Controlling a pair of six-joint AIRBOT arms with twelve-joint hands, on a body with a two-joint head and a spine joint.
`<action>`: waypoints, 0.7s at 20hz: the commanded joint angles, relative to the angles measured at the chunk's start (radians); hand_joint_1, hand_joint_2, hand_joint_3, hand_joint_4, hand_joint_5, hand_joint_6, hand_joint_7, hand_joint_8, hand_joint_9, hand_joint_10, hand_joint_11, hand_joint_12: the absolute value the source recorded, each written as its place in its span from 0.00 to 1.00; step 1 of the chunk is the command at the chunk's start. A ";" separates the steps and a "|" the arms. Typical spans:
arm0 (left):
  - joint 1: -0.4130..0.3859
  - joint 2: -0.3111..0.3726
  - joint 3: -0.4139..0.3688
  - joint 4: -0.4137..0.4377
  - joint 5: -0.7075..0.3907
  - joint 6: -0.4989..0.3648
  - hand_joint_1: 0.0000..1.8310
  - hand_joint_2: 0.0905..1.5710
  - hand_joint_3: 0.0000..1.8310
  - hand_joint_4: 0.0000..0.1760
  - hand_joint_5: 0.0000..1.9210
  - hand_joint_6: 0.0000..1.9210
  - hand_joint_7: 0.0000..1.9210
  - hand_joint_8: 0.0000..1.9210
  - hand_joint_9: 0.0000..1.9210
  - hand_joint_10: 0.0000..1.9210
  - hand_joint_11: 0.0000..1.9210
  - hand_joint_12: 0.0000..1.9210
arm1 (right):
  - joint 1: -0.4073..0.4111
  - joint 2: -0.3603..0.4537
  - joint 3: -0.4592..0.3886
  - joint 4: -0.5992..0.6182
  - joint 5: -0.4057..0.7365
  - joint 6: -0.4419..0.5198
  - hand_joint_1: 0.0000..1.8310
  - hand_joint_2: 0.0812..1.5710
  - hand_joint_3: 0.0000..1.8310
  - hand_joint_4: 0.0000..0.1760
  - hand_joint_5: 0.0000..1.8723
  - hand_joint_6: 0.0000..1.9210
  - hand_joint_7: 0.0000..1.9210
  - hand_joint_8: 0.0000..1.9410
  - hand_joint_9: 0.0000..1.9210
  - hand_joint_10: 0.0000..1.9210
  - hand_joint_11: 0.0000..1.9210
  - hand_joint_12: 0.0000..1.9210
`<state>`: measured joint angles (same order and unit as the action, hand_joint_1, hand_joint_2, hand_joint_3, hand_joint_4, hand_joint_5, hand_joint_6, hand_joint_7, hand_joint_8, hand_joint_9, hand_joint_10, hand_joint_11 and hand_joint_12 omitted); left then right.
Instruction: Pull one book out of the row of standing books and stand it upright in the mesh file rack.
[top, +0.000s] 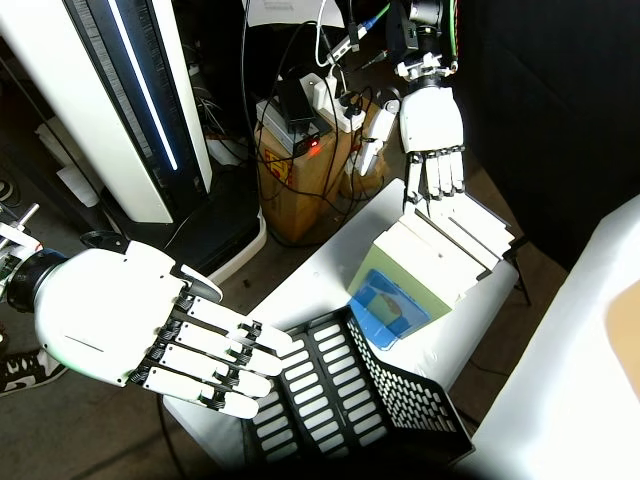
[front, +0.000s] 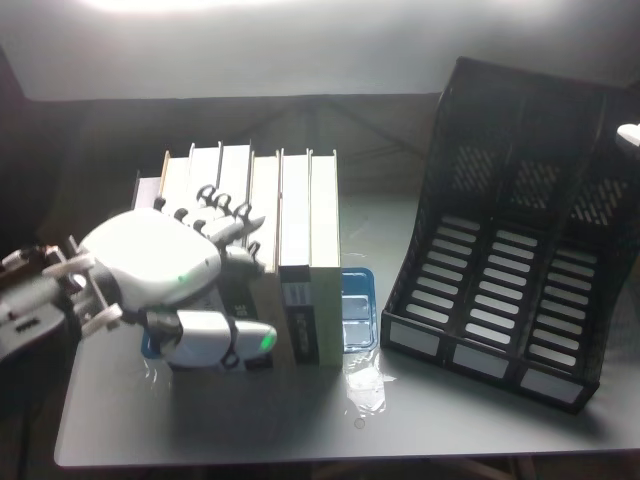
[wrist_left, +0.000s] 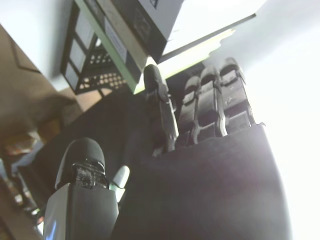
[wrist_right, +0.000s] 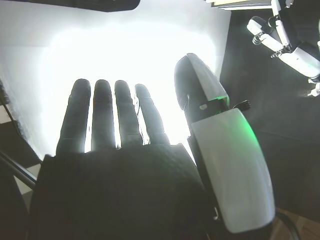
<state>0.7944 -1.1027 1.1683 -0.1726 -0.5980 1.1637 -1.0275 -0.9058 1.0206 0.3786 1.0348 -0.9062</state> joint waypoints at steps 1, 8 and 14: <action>0.007 0.011 -0.005 0.006 -0.104 -0.011 0.00 0.75 0.00 0.00 0.27 0.01 0.00 0.00 0.00 0.00 0.00 0.00 | 0.002 0.004 0.004 -0.001 0.120 0.008 0.39 0.88 0.00 0.00 0.00 0.00 0.00 0.00 0.00 0.00 0.00 0.00; 0.053 0.017 -0.032 0.014 -0.115 -0.028 0.01 0.75 0.00 0.00 0.28 0.01 0.00 0.00 0.00 0.00 0.00 0.00 | -0.010 0.003 0.004 0.003 0.125 0.022 0.39 0.88 0.00 0.00 0.00 0.00 0.00 0.00 0.00 0.00 0.00 0.00; 0.061 0.065 -0.078 0.033 -0.235 -0.043 0.00 0.78 0.01 0.00 0.23 0.00 0.00 0.00 0.00 0.00 0.00 0.00 | -0.012 0.002 0.004 0.005 0.127 0.027 0.36 0.87 0.00 0.00 0.00 0.00 0.00 0.00 0.00 0.00 0.00 0.00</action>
<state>0.8688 -1.0473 1.0935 -0.1410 -0.6926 1.1240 -1.0401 -0.9062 1.0206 0.3813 1.0420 -0.8871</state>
